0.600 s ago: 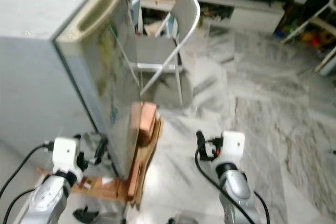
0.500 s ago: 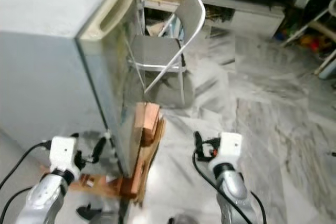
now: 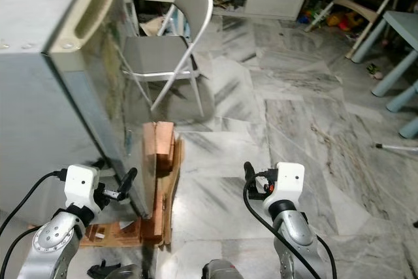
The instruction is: Restocking fridge
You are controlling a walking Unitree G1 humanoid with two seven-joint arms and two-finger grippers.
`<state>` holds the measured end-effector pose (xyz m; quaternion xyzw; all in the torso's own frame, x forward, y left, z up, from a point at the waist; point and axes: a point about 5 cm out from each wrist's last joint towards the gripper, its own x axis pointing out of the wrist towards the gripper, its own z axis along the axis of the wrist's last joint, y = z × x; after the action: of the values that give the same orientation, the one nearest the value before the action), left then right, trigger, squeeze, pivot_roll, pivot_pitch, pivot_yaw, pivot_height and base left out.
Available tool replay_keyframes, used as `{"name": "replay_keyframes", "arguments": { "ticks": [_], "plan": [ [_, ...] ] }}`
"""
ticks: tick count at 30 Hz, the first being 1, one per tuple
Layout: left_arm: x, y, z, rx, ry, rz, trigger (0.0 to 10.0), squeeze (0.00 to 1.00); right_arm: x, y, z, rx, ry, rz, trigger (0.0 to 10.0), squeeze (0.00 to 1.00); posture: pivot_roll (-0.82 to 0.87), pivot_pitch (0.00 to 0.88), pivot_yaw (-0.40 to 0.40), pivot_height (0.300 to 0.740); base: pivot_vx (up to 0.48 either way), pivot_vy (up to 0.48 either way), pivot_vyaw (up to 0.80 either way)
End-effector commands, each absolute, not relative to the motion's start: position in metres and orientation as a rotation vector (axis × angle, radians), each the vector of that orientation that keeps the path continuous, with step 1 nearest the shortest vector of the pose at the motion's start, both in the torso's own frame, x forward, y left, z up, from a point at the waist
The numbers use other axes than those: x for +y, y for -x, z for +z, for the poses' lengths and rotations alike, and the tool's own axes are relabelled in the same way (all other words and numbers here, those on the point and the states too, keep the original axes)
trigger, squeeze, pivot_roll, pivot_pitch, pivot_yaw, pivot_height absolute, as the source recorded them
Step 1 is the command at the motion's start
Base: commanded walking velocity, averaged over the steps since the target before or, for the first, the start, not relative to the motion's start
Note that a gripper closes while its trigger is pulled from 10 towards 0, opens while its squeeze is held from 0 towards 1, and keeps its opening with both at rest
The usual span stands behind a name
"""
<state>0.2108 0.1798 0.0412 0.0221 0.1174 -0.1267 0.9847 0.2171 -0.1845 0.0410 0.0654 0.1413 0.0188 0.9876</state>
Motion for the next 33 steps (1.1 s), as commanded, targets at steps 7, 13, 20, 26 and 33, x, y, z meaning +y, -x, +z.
{"name": "replay_keyframes", "arguments": {
  "ticks": [7,13,20,26,33],
  "plan": [
    [0.188,-0.215,0.043,0.209,-0.010,-0.150,10.0,0.00,-0.187,-0.218,0.046,0.281,-0.117,0.045,10.0,0.00,0.04,0.024,-0.079,0.740,0.000,0.000,-0.34],
    [0.188,-0.228,0.048,0.177,-0.029,-0.125,10.0,0.00,-0.187,-0.218,0.046,0.287,-0.115,0.051,10.0,0.00,0.04,0.029,-0.084,0.740,0.000,0.000,0.00],
    [0.177,-0.248,0.058,0.138,-0.042,-0.206,10.0,0.00,-0.196,-0.208,0.047,0.320,-0.067,0.040,10.0,0.00,0.03,0.031,-0.083,0.740,0.000,0.000,0.00],
    [0.174,-0.271,0.067,0.101,-0.083,-0.219,10.0,0.00,-0.212,-0.182,0.035,0.413,0.001,-0.006,10.0,0.00,0.02,0.027,-0.077,0.740,0.000,0.000,0.00],
    [0.083,-0.281,0.115,-0.072,-0.081,-0.632,10.0,0.00,-0.217,-0.171,0.030,0.448,-0.004,-0.007,10.0,0.00,0.01,0.019,-0.075,0.740,0.000,0.000,0.00]
  ]
}}
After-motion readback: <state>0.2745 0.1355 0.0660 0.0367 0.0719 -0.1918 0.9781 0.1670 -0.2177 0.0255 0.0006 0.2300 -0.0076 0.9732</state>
